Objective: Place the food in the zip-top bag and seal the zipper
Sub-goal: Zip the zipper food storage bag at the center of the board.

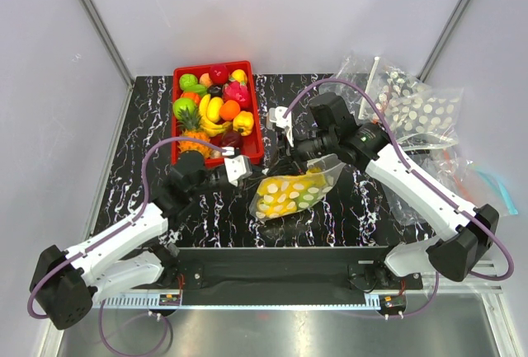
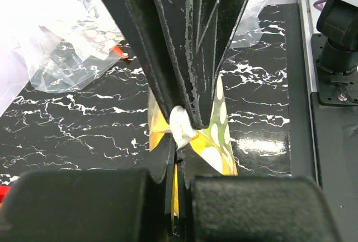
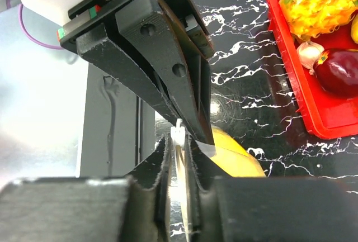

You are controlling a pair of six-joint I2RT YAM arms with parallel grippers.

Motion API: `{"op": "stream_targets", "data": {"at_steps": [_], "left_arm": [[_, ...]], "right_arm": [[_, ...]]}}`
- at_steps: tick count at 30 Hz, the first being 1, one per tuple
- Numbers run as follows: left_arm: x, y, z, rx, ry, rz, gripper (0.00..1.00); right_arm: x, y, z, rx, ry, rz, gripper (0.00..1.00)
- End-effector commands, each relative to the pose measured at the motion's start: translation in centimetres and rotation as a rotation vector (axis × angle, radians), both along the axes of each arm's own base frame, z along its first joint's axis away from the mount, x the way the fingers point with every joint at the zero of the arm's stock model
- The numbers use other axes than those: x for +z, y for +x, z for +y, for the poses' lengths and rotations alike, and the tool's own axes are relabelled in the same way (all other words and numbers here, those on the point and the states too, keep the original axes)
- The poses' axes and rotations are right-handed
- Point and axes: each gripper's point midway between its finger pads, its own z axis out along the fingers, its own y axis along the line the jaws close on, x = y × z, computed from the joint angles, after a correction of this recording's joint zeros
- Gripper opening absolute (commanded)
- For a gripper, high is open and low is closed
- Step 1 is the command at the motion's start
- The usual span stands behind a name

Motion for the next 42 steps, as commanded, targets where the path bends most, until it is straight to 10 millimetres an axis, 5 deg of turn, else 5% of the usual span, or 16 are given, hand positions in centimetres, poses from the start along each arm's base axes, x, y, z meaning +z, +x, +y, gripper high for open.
{"op": "stream_targets", "data": {"at_steps": [1, 3, 8, 12, 16, 25, 29, 33, 42], "left_arm": [[3.3, 1.0, -0.2, 0.026, -0.054, -0.079, 0.0], [3.2, 1.3, -0.2, 0.039, -0.054, -0.058, 0.0], [2.5, 1.5, -0.6, 0.036, -0.035, -0.022, 0.01], [2.9, 1.1, -0.6, 0.023, -0.044, -0.027, 0.26], [3.2, 0.4, -0.5, -0.005, -0.066, -0.042, 0.36], [4.3, -0.5, -1.0, -0.065, -0.095, -0.054, 0.42], [4.7, -0.6, -1.1, -0.078, -0.102, -0.055, 0.29], [5.2, -0.5, -1.1, -0.073, -0.107, -0.04, 0.0], [6.1, 1.7, 0.2, 0.057, -0.182, 0.085, 0.0]], "right_arm": [[2.3, -0.2, 0.2, -0.003, 0.066, -0.044, 0.12], [2.9, 0.0, 0.0, -0.031, 0.083, -0.064, 0.0], [4.0, 1.2, -0.4, -0.128, 0.107, -0.107, 0.0], [4.5, 1.7, -0.8, -0.173, 0.083, -0.095, 0.0], [4.6, 1.9, -0.9, -0.188, 0.057, -0.078, 0.0], [4.4, 1.8, -0.9, -0.18, 0.055, -0.074, 0.0], [3.9, 1.8, -0.9, -0.183, 0.045, -0.069, 0.0], [3.6, 1.8, -1.1, -0.189, 0.036, -0.071, 0.0], [2.5, 1.5, -2.1, -0.218, 0.026, -0.091, 0.0]]}}
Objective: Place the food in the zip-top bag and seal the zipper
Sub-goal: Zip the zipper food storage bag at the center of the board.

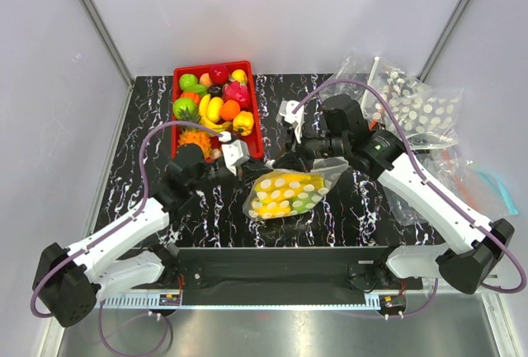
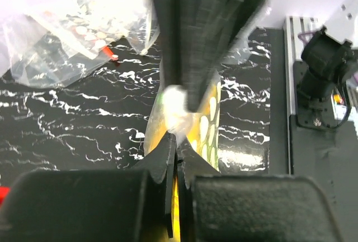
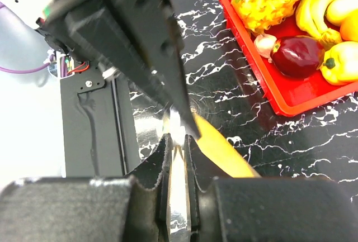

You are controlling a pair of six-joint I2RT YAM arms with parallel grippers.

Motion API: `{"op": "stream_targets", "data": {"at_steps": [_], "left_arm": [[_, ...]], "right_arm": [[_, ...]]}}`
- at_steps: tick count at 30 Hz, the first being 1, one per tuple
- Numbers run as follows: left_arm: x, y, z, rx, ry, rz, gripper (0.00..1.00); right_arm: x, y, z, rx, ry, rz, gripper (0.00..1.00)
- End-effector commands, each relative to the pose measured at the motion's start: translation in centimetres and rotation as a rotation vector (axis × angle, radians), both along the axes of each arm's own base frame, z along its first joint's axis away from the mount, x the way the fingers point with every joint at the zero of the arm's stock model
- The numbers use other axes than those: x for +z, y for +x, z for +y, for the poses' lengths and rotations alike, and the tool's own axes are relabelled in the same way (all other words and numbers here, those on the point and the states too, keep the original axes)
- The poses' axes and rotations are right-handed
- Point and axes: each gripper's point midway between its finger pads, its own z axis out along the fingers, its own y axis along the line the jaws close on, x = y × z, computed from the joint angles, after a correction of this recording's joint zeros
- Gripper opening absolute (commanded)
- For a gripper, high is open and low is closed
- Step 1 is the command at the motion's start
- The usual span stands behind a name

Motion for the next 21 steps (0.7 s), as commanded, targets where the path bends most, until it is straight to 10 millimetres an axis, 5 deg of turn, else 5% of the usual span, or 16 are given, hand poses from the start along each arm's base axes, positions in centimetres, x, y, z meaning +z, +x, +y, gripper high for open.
{"op": "stream_targets", "data": {"at_steps": [1, 6, 13, 21], "left_arm": [[4.4, 1.8, 0.9, 0.082, -0.12, -0.047, 0.0], [3.9, 3.4, 2.8, 0.152, -0.181, 0.015, 0.0], [4.0, 1.4, 1.8, -0.009, -0.161, -0.002, 0.0], [2.9, 6.2, 4.9, 0.31, -0.179, 0.091, 0.0]], "right_arm": [[0.6, -0.1, -0.7, -0.029, 0.013, -0.038, 0.0], [-0.1, 0.0, -1.7, -0.08, -0.001, -0.05, 0.0], [-0.4, 0.6, -1.9, -0.123, 0.004, -0.056, 0.0], [-1.2, 1.3, -2.2, -0.166, -0.028, -0.041, 0.0]]}}
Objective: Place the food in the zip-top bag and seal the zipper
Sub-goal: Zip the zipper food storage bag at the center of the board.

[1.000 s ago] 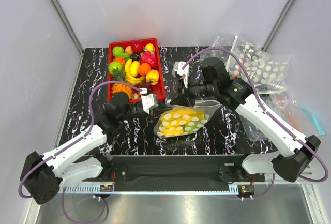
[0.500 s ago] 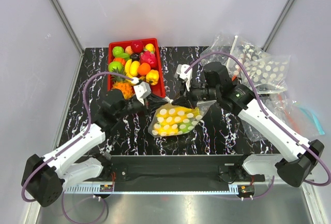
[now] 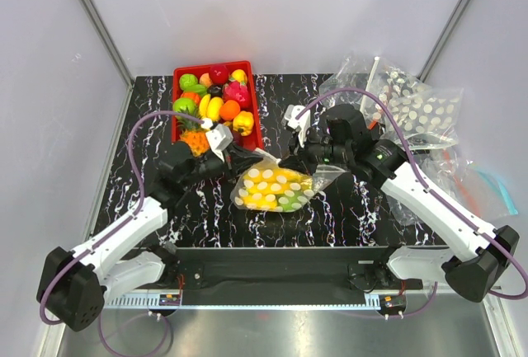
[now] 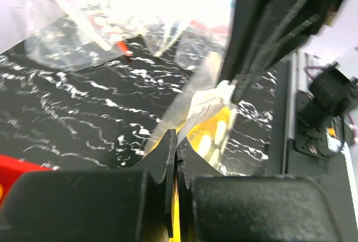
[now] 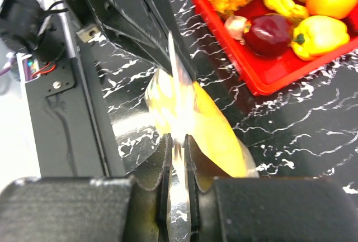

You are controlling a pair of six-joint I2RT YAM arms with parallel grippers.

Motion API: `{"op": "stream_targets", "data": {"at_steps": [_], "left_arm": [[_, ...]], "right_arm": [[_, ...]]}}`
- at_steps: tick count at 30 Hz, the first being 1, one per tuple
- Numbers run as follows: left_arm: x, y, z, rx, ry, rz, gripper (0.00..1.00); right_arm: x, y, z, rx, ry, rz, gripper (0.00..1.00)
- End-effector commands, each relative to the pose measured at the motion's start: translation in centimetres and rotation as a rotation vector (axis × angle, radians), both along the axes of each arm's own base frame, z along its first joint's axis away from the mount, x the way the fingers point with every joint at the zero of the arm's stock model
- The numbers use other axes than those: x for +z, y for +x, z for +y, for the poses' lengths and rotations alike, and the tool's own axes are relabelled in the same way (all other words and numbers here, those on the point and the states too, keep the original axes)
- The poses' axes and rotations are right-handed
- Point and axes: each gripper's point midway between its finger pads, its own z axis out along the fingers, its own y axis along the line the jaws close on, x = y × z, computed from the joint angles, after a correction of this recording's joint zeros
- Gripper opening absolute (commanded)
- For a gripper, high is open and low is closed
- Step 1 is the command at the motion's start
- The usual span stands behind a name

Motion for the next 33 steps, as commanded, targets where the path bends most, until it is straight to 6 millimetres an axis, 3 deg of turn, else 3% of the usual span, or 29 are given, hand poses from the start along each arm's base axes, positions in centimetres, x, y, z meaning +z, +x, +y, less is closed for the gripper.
{"op": "stream_targets", "data": {"at_steps": [1, 7, 13, 22, 26, 33], "left_arm": [[2.8, 3.9, 3.1, 0.241, -0.079, -0.02, 0.0], [0.5, 7.1, 7.5, 0.445, -0.136, 0.14, 0.0], [-0.9, 8.3, 10.5, 0.584, -0.165, 0.19, 0.0], [-0.9, 8.3, 11.4, 0.628, -0.167, 0.181, 0.0], [-0.9, 8.3, 11.4, 0.63, -0.166, 0.174, 0.0], [-0.8, 8.1, 10.4, 0.565, -0.155, 0.173, 0.0]], "right_arm": [[0.4, 0.2, -0.7, -0.052, 0.007, -0.003, 0.0], [0.1, 0.8, -2.0, -0.159, -0.018, 0.019, 0.0], [-1.6, 0.7, -3.7, -0.268, -0.087, 0.107, 0.0], [-3.2, -1.2, -6.3, -0.371, -0.162, 0.226, 0.0], [-2.8, -2.4, -7.6, -0.402, -0.146, 0.225, 0.0], [-2.6, -3.1, -7.6, -0.382, -0.121, 0.234, 0.01]]}}
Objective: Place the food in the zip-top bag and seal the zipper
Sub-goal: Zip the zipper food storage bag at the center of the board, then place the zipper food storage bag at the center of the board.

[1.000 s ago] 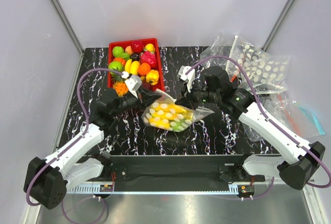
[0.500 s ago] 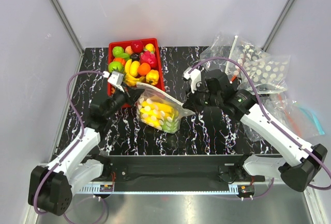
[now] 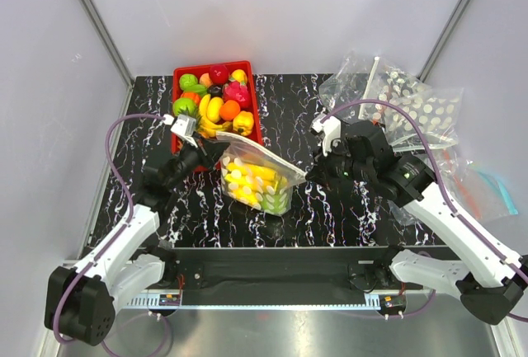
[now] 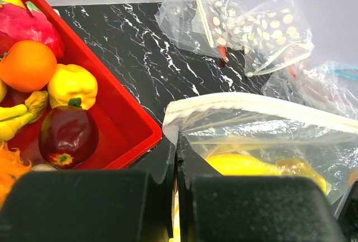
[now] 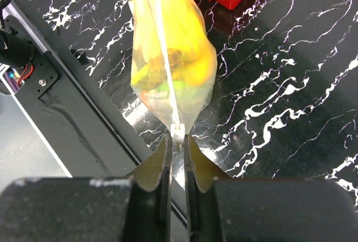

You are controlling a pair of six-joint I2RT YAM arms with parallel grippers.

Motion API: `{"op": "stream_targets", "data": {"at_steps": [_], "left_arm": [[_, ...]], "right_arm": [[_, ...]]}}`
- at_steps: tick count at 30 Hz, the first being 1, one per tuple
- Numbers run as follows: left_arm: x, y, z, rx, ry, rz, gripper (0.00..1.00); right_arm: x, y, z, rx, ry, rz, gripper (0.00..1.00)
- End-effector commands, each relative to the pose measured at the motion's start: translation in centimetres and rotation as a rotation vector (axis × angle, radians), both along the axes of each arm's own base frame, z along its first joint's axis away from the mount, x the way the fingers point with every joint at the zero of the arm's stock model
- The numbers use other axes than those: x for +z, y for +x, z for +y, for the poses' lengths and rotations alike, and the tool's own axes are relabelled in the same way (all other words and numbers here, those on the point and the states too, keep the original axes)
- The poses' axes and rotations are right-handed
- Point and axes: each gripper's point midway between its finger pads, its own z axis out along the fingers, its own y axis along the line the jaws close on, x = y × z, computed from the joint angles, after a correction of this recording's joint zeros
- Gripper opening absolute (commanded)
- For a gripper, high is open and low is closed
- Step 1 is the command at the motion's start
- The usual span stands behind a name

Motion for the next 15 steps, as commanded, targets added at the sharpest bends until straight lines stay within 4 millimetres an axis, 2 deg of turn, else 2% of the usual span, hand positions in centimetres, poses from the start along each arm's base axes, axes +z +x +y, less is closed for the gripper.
{"op": "stream_targets", "data": {"at_steps": [1, 2, 6, 9, 11, 14, 15], "left_arm": [[1.7, 1.4, 1.0, 0.057, -0.002, -0.07, 0.0], [1.6, 1.3, 0.9, 0.051, -0.001, -0.067, 0.0], [1.8, 0.8, 0.2, 0.002, -0.022, -0.089, 0.0], [1.3, 0.7, -0.2, -0.018, -0.01, -0.077, 0.0], [1.1, 0.6, -0.3, -0.022, -0.005, -0.074, 0.0], [1.3, 0.5, -0.4, -0.03, -0.001, -0.085, 0.0], [1.5, 0.3, -0.5, -0.036, 0.004, -0.097, 0.0]], "right_arm": [[-0.5, -0.9, -0.6, -0.01, -0.015, 0.046, 0.02], [-0.4, -0.9, -0.4, -0.002, -0.01, 0.047, 0.03], [0.6, -0.9, 0.8, 0.053, 0.046, 0.018, 0.47], [1.9, -0.3, 2.2, 0.098, 0.105, -0.025, 0.58], [2.8, 0.6, 3.3, 0.113, 0.132, -0.054, 0.61], [2.7, 2.5, 4.3, 0.118, 0.101, -0.094, 0.65], [3.2, 3.1, 4.5, 0.117, 0.1, -0.116, 0.66]]}}
